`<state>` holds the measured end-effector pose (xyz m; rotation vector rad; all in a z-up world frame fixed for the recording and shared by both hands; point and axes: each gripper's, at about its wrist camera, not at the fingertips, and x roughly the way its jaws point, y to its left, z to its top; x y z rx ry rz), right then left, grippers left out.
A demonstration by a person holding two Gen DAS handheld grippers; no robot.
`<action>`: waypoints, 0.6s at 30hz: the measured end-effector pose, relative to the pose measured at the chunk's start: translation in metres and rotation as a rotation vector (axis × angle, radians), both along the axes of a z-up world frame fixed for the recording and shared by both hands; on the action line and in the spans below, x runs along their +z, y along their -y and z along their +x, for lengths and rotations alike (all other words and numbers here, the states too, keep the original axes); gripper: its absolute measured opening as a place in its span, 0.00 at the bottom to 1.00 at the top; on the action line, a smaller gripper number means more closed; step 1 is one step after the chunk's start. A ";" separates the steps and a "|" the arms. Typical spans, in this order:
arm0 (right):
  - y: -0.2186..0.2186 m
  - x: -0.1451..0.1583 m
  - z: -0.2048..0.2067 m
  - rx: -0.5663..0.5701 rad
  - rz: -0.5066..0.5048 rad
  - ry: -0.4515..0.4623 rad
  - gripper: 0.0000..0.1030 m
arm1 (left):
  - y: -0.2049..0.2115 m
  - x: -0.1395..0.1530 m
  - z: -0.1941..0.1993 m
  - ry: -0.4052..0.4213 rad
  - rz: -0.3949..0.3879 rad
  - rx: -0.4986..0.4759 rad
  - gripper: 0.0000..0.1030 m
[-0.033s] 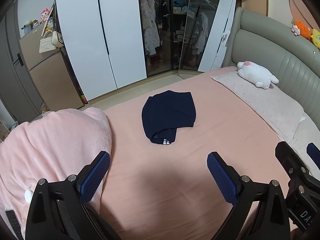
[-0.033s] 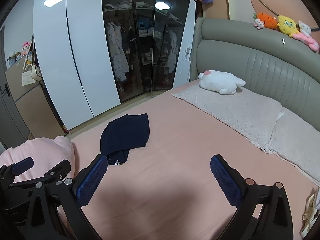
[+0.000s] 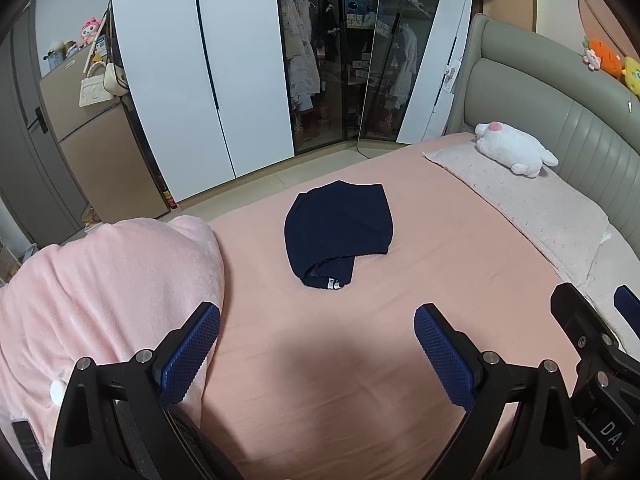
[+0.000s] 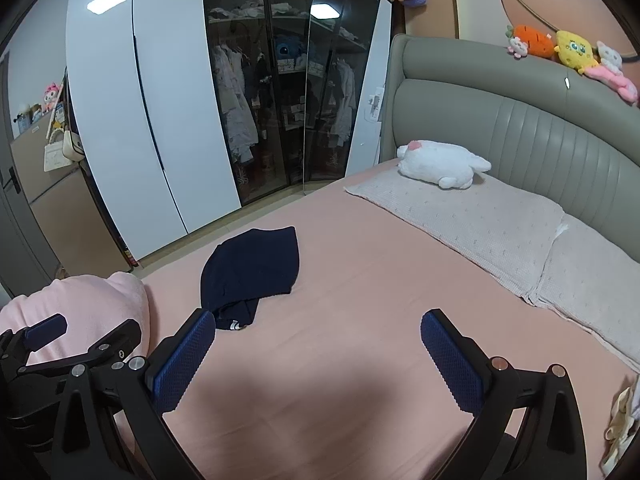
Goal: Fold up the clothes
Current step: 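Move both grippers toward the navy pants lying on the bed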
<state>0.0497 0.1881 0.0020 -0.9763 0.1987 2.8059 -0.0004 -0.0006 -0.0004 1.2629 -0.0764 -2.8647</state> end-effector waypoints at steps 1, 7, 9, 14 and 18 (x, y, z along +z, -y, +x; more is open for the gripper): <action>0.000 0.000 0.000 0.000 0.000 0.001 1.00 | 0.001 0.000 0.000 -0.001 -0.001 0.001 0.96; 0.000 -0.002 -0.003 0.003 0.003 0.008 1.00 | 0.003 -0.007 -0.006 0.007 0.014 0.005 0.96; 0.002 -0.008 -0.004 0.007 0.024 0.016 1.00 | 0.003 -0.008 -0.011 0.020 0.020 0.002 0.96; 0.000 -0.021 -0.015 0.015 0.053 0.057 1.00 | 0.006 -0.018 -0.022 0.029 0.051 -0.013 0.96; 0.002 -0.029 -0.029 0.031 0.079 0.045 1.00 | 0.004 -0.025 -0.036 0.003 0.020 -0.043 0.96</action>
